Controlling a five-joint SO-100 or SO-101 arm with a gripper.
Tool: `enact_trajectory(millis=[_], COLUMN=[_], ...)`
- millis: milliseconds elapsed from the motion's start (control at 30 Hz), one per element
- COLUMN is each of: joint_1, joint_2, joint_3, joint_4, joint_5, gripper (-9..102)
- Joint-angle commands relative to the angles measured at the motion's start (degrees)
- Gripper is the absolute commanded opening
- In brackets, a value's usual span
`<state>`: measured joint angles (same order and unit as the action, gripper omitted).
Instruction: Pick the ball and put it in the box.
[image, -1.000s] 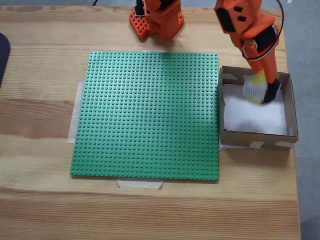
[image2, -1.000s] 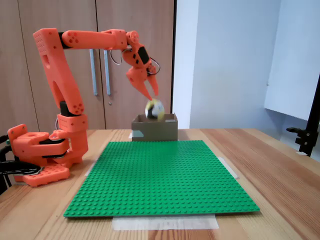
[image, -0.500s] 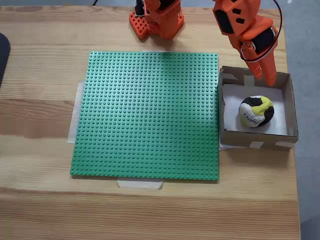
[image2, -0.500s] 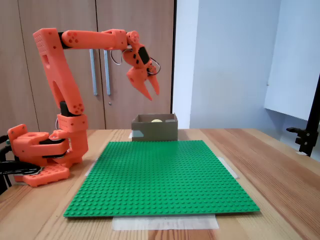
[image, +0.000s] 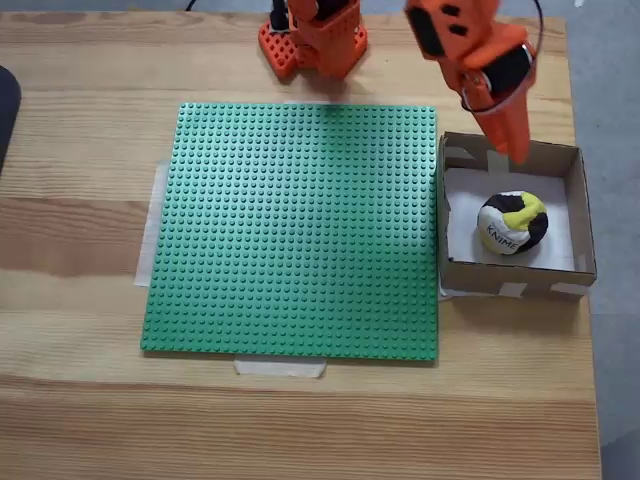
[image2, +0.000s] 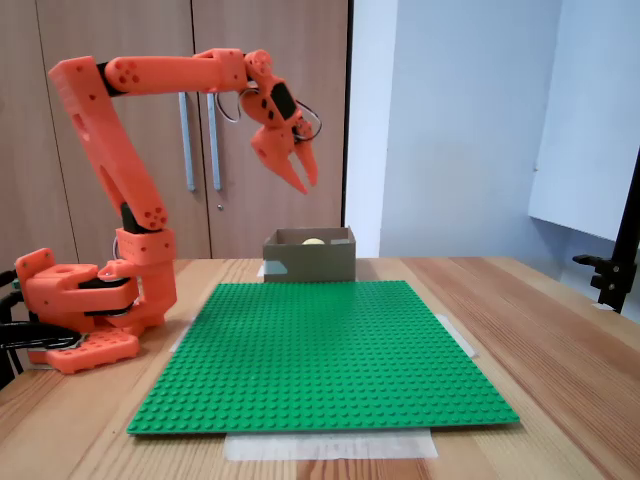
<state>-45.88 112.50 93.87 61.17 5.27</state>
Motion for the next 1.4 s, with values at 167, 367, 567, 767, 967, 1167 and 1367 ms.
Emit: enact_trajectory(millis=[167, 367, 567, 767, 967, 1167, 1367], joint_1=[6.42, 12.48, 20.74, 28.21, 31.9, 33.66, 35.07], joint_2=[10.28, 16.26, 22.94, 29.88, 38.76, 46.14, 51.68], joint_3=[3.43, 6.42, 11.78, 19.42, 30.41, 39.81, 47.64], joint_4=[0.62, 1.23, -0.18, -1.85, -3.08, -4.31, -7.73], joint_5=[-3.25, -5.89, -6.94, -7.29, -8.35, -8.53, -8.44], gripper=[7, 5, 2, 0, -1, -1, -1])
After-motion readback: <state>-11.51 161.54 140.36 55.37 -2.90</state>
